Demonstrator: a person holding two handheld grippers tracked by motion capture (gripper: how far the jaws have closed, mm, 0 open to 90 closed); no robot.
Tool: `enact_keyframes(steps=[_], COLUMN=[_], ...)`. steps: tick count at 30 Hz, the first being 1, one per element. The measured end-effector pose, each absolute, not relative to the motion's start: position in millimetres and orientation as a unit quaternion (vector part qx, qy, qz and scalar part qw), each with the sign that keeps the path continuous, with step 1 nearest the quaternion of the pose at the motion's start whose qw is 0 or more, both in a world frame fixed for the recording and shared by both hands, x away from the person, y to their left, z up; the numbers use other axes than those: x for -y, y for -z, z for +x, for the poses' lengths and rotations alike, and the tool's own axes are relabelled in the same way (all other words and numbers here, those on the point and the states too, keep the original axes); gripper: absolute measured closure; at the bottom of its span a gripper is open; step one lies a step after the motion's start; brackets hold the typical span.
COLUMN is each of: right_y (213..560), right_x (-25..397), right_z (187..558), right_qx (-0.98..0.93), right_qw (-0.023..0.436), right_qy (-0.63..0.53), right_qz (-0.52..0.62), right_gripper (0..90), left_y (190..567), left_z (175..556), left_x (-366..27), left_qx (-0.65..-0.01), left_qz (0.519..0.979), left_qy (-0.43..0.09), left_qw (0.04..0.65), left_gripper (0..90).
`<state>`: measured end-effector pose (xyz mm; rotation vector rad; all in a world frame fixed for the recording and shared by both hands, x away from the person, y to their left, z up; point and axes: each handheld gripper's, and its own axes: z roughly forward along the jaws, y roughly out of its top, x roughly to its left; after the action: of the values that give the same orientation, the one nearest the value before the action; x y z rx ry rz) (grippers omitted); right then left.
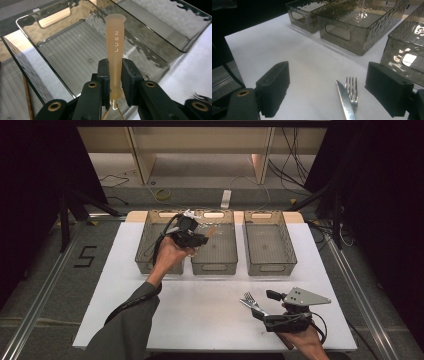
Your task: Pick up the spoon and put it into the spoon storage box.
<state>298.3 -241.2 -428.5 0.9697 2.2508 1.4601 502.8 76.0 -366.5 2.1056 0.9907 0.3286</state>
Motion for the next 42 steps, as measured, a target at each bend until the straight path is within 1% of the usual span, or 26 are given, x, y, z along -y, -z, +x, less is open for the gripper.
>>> enact_keyframes(steps=[16,22,28,34,35,37,38,40,42], right_y=[429,429,429,429,429,429,429,428,429], right_x=[242,242,242,242,242,242,242,242,243], right_z=[298,298,298,298,298,298,298,298,298], right_qx=[-0.780,-0.780,-0.780,-0.780,-0.780,-0.781,-0.781,-0.780,-0.781], right_qw=[0.141,0.141,0.140,0.140,0.139,0.139,0.140,0.139,0.141], right_qy=[-0.509,-0.508,-0.508,-0.509,-0.509,-0.508,-0.508,-0.509,-0.508], right_qz=[0.336,0.336,0.336,0.336,0.337,0.336,0.336,0.336,0.336], right_gripper=[20.1,20.1,20.1,20.1,20.1,20.1,20.1,20.1,20.1], left_y=[380,388,389,390,389,388,387,384,380], left_z=[523,527,530,530,531,531,531,530,528], left_x=[-66,-64,-64,-65,-65,-64,-64,-64,-64], left_qx=[-0.403,-0.406,-0.415,-0.424,-0.427,-0.435,-0.435,-0.432,-0.424], left_qz=[0.822,0.828,0.820,0.809,0.806,0.799,0.795,0.794,0.799], left_qy=[-0.130,-0.129,-0.129,-0.105,-0.102,-0.101,-0.101,-0.096,-0.094], left_qw=[0.380,0.365,0.372,0.394,0.396,0.404,0.410,0.417,0.415], left_gripper=[77.0,76.7,76.4,75.0,73.3,62.9,59.7,56.1,55.7])
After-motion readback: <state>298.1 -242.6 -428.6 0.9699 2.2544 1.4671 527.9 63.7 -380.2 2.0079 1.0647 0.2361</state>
